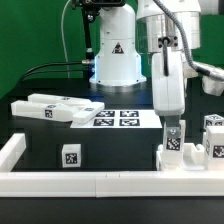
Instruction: Assemble chair
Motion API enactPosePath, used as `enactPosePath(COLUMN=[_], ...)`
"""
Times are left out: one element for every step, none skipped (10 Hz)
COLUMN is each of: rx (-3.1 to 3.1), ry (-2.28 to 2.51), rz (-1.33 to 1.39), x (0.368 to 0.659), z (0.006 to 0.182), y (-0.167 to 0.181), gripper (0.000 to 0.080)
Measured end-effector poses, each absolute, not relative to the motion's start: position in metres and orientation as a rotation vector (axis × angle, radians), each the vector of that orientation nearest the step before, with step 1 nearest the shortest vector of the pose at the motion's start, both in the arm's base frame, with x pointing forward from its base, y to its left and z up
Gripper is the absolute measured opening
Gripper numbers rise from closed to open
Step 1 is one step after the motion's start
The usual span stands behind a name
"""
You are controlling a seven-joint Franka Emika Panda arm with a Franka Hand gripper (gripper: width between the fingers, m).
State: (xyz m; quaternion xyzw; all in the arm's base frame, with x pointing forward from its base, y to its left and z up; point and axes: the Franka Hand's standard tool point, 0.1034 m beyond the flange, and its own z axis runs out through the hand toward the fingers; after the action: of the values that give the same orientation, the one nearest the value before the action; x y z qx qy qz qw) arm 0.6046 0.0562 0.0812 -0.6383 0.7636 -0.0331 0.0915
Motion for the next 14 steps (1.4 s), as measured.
enactPosePath(rx=[-2.027,-2.275,-2.477,-2.556,-2.598,-2.655,-2.711,-2.763,-2.954,-3.002,-2.971,-2.968,-2.963,-2.929], ry=[2.168,1.94,1.705,1.59,1.529,1.44,1.341,1.242,0.863,0.724,0.813,0.823,0.837,0.935], rz=[-0.1,-0.14,-0.17,-0.179,-0.184,-0.19,-0.197,-0.203,-0.229,-0.234,-0.231,-0.231,-0.23,-0.225], x=[0.6035,0.6043,0.6049,0.6051,0.605,0.6049,0.6048,0.6047,0.6052,0.6064,0.6064,0.6064,0.6063,0.6059], z=[0.081,0.0816,0.082,0.082,0.0815,0.0814,0.0813,0.0811,0.0797,0.0787,0.0788,0.0788,0.0787,0.0784], y=[0.0568,0.0577,0.0577,0.0549,0.0548,0.0544,0.0541,0.0541,0.0565,0.0575,0.057,0.0571,0.0571,0.0565], gripper=[0.0463,0.0604,0.0604,0.0635,0.0635,0.0647,0.0649,0.0649,0.0649,0.0649,0.0649,0.0529,0.0394,0.0394])
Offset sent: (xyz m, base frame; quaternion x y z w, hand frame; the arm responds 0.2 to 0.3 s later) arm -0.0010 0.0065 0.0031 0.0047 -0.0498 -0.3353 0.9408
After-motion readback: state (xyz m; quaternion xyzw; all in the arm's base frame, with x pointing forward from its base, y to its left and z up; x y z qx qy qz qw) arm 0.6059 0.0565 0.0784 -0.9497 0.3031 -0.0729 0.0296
